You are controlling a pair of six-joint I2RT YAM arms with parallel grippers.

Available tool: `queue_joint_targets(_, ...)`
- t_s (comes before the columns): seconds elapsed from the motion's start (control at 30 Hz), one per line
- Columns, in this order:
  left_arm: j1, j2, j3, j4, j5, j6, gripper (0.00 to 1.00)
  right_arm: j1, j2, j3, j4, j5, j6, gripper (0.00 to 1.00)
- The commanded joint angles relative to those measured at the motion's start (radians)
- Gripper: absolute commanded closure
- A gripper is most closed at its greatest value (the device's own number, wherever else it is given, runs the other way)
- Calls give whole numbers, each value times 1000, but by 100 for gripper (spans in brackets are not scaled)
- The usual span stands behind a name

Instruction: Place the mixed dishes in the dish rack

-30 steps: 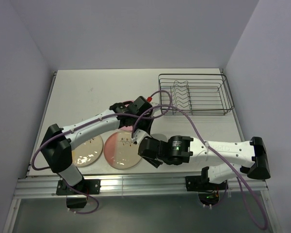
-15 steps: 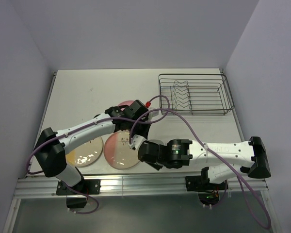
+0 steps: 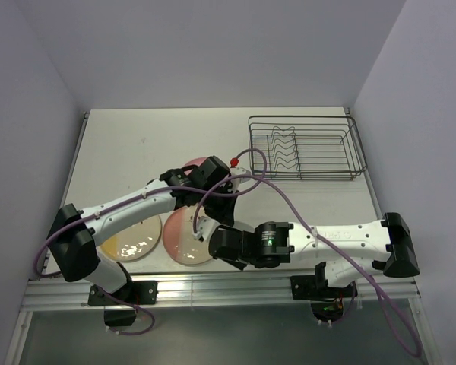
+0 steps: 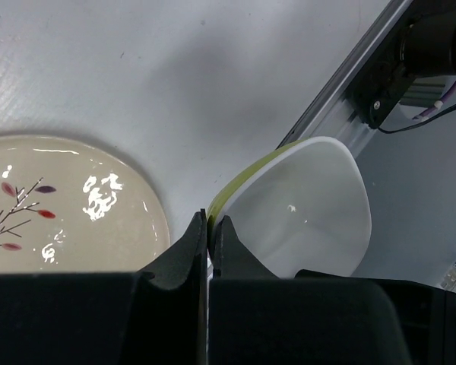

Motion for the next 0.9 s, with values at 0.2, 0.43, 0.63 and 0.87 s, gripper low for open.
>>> queue_joint_targets(0.2,24,-90,40,-4,-53,-97,51,-14,-86,-64,19,65,87,100)
queue_joint_targets(0.43,141,-157,119,12,-264,-229,1,-23,-212,-96,109,83,138,100)
queue_joint_targets(0.63,196,-195,125,57,-305,-259,1,-245,-443,-142,290,55,184,100)
queue_joint_targets(0.87,196,-162,100,120,-249,-256,3,-697,-504,-111,425,-128,185,100)
